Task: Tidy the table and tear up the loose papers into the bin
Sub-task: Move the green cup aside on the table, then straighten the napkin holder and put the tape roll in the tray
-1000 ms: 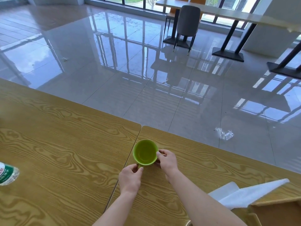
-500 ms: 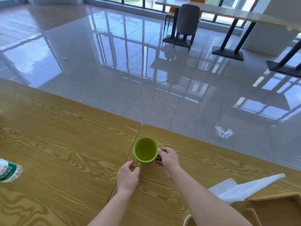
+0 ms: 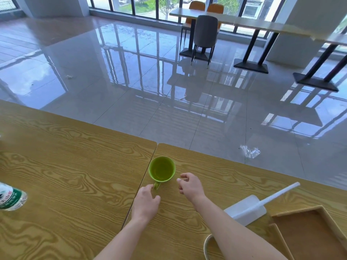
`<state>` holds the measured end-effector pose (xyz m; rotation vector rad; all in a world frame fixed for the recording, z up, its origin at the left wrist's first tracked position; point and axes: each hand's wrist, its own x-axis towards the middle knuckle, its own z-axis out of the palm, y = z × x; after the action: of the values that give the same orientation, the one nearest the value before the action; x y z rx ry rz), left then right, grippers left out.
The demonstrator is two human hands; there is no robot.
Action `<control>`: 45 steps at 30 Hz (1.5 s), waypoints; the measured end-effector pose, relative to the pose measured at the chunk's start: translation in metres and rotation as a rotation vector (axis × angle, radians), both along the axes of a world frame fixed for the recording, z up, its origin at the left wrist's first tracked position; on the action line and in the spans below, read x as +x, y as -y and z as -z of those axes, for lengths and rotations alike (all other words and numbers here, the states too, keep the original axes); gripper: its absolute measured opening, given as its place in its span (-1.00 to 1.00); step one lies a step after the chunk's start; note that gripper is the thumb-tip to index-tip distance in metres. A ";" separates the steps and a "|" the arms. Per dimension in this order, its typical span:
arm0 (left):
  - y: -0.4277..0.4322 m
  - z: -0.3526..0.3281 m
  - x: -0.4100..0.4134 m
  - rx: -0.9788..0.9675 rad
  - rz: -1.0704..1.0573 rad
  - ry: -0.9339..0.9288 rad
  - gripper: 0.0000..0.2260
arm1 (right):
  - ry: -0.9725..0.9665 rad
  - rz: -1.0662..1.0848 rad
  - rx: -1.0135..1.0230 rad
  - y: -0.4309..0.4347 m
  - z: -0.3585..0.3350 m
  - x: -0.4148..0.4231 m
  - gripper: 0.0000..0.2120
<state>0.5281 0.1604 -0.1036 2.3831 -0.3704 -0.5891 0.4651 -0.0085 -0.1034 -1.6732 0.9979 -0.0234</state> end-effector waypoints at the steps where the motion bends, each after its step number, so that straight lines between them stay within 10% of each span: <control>1: 0.000 -0.002 -0.002 0.002 0.002 0.004 -0.53 | -0.006 -0.011 -0.015 -0.002 -0.002 -0.005 -0.71; 37: 0.012 0.011 -0.178 0.087 0.477 -0.010 -0.51 | -0.188 0.190 -0.283 -0.017 -0.013 -0.305 -0.67; 45: 0.047 0.021 -0.193 0.100 0.376 -0.060 -0.50 | -0.261 0.306 -0.640 0.032 -0.015 -0.371 -0.67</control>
<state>0.3348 0.1133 -0.1242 2.3988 -0.7885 -0.8636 0.0937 -0.0408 -0.0882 -2.1126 1.5516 -0.3695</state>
